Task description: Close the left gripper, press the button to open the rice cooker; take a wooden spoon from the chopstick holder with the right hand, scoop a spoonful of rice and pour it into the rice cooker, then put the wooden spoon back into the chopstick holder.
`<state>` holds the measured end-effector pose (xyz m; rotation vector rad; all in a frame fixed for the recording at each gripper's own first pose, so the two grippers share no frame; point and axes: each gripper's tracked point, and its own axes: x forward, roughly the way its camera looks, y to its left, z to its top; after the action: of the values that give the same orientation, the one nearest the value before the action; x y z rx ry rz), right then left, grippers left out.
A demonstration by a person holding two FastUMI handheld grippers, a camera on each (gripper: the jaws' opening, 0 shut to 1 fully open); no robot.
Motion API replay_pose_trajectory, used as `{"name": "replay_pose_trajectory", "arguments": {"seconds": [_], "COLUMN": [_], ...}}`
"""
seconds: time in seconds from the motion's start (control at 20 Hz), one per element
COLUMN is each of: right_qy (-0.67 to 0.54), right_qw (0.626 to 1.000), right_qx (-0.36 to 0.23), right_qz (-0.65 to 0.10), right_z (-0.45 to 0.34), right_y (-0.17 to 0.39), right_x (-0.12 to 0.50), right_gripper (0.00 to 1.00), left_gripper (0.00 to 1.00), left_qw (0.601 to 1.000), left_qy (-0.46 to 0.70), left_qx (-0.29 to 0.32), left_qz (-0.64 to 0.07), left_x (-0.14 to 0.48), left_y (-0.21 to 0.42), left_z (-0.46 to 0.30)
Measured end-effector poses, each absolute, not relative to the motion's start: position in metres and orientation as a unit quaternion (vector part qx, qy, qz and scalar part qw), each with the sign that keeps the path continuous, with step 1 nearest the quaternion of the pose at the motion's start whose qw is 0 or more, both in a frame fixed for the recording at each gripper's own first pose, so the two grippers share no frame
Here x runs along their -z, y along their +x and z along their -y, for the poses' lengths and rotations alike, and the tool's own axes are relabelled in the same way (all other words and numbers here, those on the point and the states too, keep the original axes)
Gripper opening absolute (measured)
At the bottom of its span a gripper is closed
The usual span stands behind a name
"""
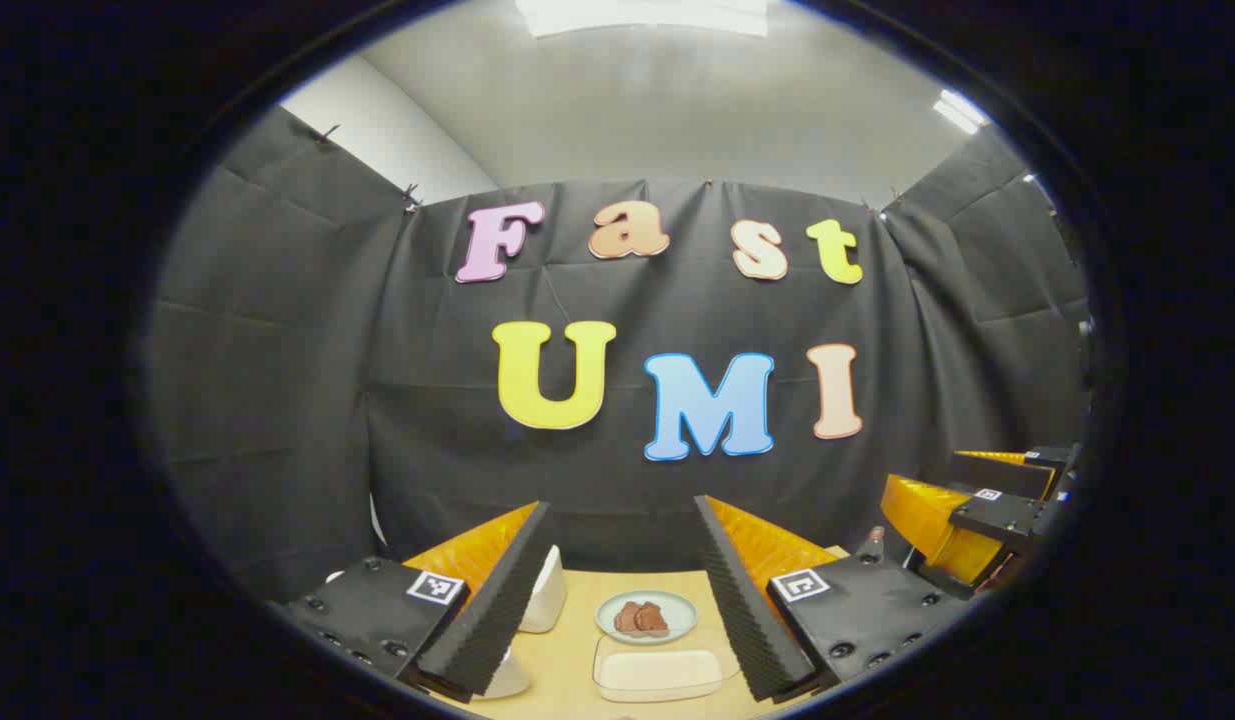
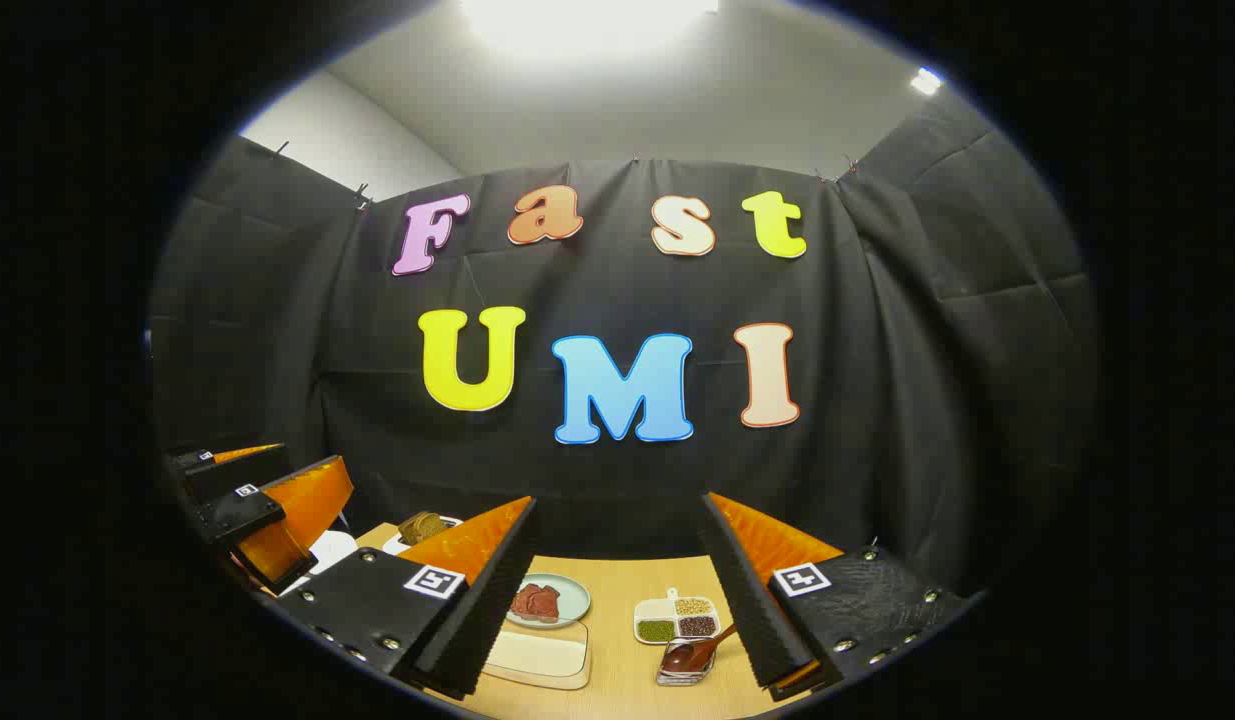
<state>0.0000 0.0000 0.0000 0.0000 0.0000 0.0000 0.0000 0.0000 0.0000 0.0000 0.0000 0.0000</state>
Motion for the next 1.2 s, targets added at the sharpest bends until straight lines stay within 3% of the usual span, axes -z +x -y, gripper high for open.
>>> {"name": "replay_pose_trajectory", "arguments": {"seconds": [0.55, 0.75, 1.0, 1.2], "right_qy": [-0.002, -0.003, -0.006, -0.005], "right_qw": [1.000, 1.000, 1.000, 1.000], "right_qx": [0.006, 0.008, 0.002, -0.001], "right_qz": [-0.005, 0.001, 0.001, -0.005], "right_z": [0.005, 0.006, 0.003, 0.002], "right_y": [-0.003, -0.003, -0.002, -0.001], "right_x": [0.008, 0.006, 0.007, 0.012], "right_gripper": [0.96, 0.96, 0.96, 0.96], "left_gripper": [0.96, 0.95, 0.96, 0.87], "left_qw": [1.000, 0.999, 0.999, 1.000], "left_qy": [0.004, -0.012, 0.004, 0.001], "left_qx": [0.005, 0.043, 0.033, 0.026], "left_qz": [-0.002, 0.019, 0.026, 0.002], "left_x": [0.002, -0.010, -0.007, 0.014], "left_y": [0.002, -0.002, -0.003, 0.004], "left_z": [0.006, 0.020, 0.013, 0.001]}}
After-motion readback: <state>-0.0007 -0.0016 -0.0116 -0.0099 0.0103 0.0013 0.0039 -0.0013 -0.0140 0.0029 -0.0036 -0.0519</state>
